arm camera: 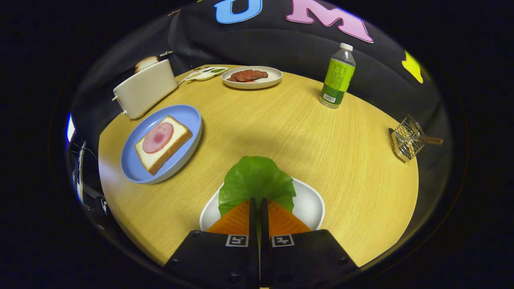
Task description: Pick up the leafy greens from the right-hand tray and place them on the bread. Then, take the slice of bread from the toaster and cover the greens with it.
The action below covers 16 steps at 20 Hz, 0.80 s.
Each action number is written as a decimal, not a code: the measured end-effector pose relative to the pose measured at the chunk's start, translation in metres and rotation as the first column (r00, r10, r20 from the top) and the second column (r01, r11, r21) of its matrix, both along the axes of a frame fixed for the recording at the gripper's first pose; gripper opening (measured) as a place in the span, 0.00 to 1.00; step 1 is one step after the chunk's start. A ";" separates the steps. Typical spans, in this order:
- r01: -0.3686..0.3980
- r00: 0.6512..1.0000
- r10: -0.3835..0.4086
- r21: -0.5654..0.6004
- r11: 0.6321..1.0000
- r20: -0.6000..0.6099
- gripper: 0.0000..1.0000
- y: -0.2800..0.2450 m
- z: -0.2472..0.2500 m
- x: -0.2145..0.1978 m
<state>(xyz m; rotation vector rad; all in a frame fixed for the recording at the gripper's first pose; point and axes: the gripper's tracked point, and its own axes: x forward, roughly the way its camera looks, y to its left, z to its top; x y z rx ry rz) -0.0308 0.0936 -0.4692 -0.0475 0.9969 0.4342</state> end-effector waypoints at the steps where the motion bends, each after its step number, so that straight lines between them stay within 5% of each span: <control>1: 0.030 0.999 -0.030 0.004 1.000 0.010 0.06 -0.004 0.009 0.001; 8: 0.124 0.987 -0.127 0.046 0.991 0.095 0.06 0.009 0.093 0.004; 16: 0.079 0.985 -0.096 0.119 0.990 0.142 0.06 0.103 0.147 0.006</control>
